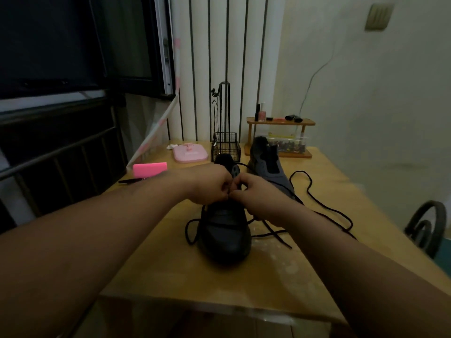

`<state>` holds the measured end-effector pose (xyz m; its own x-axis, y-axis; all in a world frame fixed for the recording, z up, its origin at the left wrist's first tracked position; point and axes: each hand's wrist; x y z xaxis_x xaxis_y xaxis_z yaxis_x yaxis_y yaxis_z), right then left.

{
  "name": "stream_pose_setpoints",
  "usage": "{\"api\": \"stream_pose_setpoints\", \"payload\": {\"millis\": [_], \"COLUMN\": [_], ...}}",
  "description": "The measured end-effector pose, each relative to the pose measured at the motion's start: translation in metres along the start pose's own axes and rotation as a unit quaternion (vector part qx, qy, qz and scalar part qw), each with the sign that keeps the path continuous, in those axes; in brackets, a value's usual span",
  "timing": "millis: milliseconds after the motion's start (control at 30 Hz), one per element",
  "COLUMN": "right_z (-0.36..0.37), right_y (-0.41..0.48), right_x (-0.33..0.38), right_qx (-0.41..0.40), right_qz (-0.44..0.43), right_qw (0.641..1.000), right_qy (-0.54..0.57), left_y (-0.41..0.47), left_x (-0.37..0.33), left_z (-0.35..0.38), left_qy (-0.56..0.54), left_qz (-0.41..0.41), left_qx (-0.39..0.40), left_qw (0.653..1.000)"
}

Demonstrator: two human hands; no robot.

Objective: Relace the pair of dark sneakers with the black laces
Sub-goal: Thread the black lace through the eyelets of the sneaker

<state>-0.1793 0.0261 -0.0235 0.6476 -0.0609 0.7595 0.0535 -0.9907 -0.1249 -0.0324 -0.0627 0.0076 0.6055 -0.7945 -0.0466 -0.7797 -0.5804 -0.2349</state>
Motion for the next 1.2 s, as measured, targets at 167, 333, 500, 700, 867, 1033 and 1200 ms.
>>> {"api": "stream_pose_setpoints", "payload": {"millis": [167,333,500,700,867,1033,1200], "right_z": [0.000,0.005,0.012,0.015,-0.004,-0.017,-0.013], "right_y": [-0.002,-0.001,-0.003,-0.009,-0.018,-0.019,-0.009], "right_x": [-0.007,-0.006,-0.004,-0.014,-0.009,-0.001,0.001], "right_qx": [0.012,-0.033,-0.059,-0.046,-0.022,-0.017,-0.018], "right_qz": [0.025,0.012,0.013,0.043,0.010,-0.015,0.018], "right_qw": [1.000,0.999,0.998,0.998,0.962,0.928,0.975], "right_qy": [-0.004,-0.038,-0.033,0.029,0.272,0.372,0.221], "left_y": [-0.017,-0.011,-0.009,-0.030,-0.029,-0.013,-0.006], "left_x": [0.019,0.008,-0.004,0.050,0.022,0.008,0.010], "left_z": [-0.005,0.015,0.015,0.004,0.019,0.022,0.023], "left_qy": [0.033,-0.109,-0.120,-0.149,-0.154,-0.071,-0.077], "left_qz": [-0.002,0.006,0.021,-0.129,-0.021,-0.020,-0.003], "left_qx": [-0.126,-0.234,-0.266,-0.360,-0.238,-0.151,-0.099], "left_qw": [0.991,0.966,0.956,0.912,0.959,0.986,0.992]}}
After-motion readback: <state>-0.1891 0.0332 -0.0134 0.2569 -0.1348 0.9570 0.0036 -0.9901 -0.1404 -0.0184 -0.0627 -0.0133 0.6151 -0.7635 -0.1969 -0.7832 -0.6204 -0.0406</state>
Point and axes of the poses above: each hand's wrist, its own y-axis towards the middle knuckle, its own z-axis out of the palm, x = y × z, and after that the axes turned 12 degrees about x, right-handed
